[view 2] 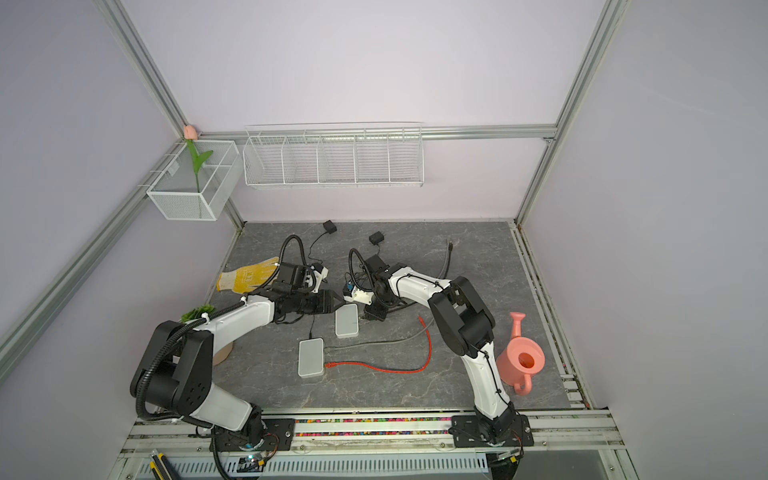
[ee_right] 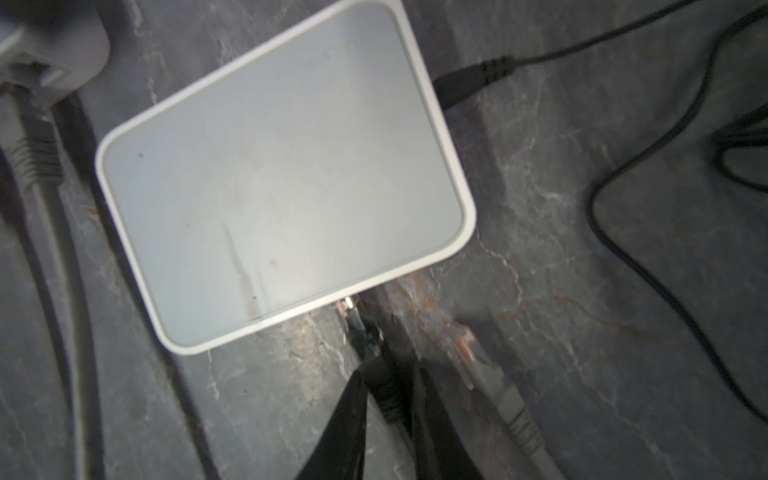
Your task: Insert the plug into the switch port
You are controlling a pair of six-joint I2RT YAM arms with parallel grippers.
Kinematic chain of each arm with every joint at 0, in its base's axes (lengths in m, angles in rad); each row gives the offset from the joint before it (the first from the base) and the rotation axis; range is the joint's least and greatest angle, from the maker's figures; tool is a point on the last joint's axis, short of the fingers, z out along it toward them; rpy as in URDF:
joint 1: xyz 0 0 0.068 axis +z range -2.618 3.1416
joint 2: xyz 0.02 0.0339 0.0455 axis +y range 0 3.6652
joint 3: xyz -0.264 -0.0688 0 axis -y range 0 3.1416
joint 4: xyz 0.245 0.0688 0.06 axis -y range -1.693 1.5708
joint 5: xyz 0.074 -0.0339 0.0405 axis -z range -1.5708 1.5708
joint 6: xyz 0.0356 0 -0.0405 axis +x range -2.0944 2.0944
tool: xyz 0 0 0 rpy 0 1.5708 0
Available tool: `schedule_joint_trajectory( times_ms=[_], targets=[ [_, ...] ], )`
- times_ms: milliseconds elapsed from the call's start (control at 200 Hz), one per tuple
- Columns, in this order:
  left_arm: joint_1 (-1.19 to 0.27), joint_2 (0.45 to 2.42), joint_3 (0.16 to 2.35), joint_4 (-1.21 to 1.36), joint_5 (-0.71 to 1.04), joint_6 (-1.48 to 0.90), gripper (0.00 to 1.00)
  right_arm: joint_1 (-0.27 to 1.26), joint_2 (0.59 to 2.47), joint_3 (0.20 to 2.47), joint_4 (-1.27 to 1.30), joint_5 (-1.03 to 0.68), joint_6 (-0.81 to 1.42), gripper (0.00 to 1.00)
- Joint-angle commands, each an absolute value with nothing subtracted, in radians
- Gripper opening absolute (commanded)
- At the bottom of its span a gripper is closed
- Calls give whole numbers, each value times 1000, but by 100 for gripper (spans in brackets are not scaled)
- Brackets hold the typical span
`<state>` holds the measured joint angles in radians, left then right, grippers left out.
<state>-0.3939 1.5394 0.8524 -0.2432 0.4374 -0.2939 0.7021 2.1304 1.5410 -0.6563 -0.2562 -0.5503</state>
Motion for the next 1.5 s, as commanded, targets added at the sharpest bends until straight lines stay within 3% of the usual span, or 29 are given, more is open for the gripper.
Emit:
schedule_joint_trajectory(
  times_ms=[0,355,640,1060,1495],
  targets=[
    [-419,1510,807,-274,376,-301,59,698,2129,1525,-771,-293,-496,20],
    [-464,1221,628,-68,347,-322,60,632,2162,1627,-950,-466,-434,12],
    [-471,1019,543,87,457,-334,59,535,2081,1677,-1064,-643,-467,7],
    [-484,1118,597,221,686,-374,57,516,1973,1666,-1124,-859,-535,7],
    [-530,1242,636,291,710,-402,50,521,1941,1669,-1149,-928,-575,8]
  ],
)
